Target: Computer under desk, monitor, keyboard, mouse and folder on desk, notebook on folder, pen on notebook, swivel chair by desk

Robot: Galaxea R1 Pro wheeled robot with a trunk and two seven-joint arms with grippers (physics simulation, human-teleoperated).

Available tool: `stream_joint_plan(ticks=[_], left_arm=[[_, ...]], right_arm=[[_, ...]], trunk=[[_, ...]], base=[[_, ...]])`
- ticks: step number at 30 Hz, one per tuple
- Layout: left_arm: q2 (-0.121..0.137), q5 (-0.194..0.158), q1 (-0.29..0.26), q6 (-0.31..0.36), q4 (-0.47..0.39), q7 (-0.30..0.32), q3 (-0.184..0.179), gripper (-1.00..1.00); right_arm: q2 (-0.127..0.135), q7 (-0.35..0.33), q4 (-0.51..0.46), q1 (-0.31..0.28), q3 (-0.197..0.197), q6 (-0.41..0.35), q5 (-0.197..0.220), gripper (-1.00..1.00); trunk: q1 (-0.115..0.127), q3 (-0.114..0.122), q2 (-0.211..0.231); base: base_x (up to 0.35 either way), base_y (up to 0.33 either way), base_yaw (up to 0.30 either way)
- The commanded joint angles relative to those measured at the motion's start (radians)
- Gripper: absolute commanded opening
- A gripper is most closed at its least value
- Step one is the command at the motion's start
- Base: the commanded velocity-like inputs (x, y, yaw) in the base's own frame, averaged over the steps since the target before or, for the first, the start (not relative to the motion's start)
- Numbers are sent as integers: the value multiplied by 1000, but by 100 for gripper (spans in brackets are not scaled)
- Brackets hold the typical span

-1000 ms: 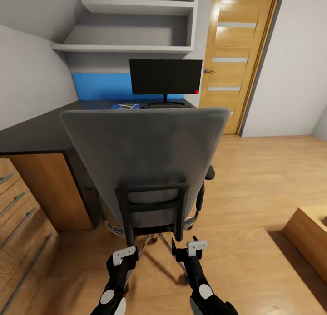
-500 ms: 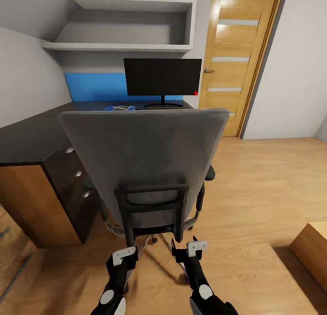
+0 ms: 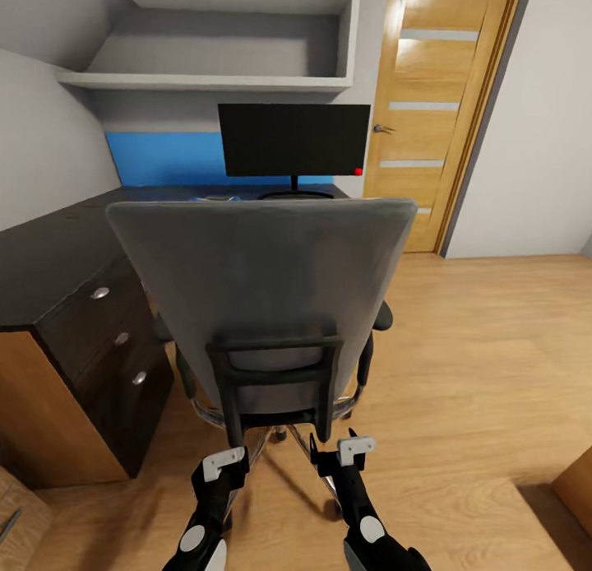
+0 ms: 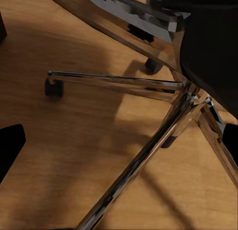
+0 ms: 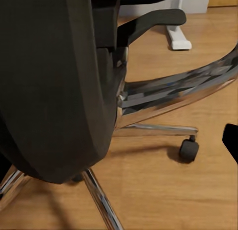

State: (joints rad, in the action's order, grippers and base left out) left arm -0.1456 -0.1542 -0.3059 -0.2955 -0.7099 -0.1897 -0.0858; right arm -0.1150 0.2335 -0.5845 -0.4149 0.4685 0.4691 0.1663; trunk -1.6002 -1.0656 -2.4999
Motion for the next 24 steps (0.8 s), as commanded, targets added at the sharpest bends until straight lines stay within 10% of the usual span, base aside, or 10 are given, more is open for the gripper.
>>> stream_joint_plan(ticks=[1, 24], left_arm=[[1, -8, -1, -5, -2, -10, -2, 100], [1, -8, -1, -5, -2, -10, -2, 100]], right_arm=[[2, 12, 1, -2, 1, 10, 25, 100], [3, 12, 2, -2, 2, 10, 24, 100]], trunk=[[0, -1, 0], [0, -1, 0]], base=[[334, 0, 0], [334, 0, 0]])
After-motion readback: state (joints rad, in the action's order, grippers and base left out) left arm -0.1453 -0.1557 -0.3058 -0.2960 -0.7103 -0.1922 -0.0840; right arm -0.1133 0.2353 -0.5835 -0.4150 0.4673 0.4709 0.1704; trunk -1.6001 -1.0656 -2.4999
